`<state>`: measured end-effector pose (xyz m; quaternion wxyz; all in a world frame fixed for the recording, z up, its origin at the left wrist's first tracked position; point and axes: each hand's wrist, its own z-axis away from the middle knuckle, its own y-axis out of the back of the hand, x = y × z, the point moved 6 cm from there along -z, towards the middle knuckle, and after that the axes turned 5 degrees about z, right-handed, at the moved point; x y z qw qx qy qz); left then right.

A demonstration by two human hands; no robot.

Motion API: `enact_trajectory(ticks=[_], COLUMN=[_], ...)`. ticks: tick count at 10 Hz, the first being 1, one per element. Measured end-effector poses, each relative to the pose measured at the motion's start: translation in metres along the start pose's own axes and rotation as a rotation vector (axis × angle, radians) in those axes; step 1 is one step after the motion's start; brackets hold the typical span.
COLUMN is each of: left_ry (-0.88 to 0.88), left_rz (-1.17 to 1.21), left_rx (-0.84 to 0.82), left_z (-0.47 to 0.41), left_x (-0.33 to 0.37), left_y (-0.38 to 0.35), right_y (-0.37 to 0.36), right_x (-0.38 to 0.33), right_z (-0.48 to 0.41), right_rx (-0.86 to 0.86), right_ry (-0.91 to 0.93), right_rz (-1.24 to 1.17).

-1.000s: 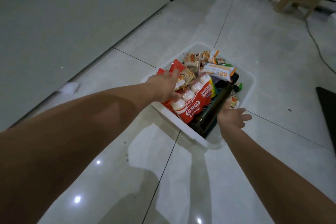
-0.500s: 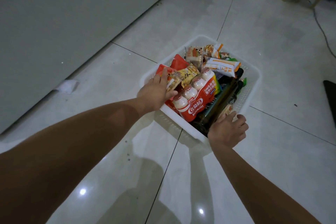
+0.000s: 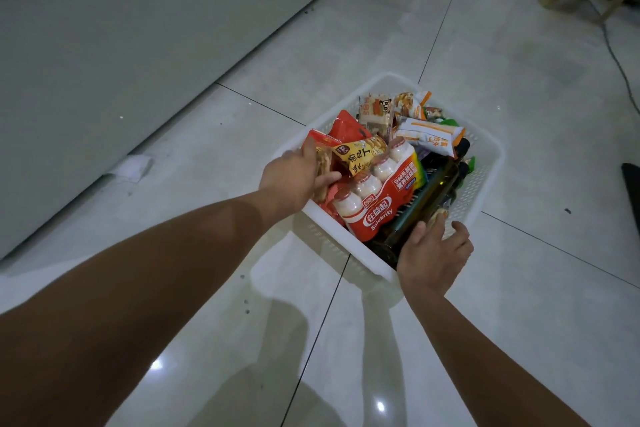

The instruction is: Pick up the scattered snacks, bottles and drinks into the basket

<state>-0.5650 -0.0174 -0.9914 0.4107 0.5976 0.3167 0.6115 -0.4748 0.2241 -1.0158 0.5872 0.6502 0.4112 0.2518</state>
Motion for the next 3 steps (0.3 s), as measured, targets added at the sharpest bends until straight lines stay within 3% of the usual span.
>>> enact_trajectory(ticks=[1,3], left_ry=[-0.089,-0.117], left_rz=[-0.220,-0.471], left_rx=[0.080,-0.094], left_z=[0.012,0.045], left_x=[-0.006,0.002], left_y=[0.011,0.079], right_y=[0.001,0.065], right_x=[-0.004,-0.023], right_z=[0.003,0.016], right_rx=[-0.026,-0.126], right_ry=[0.044,0.176], right_rz=[0.035,0.024])
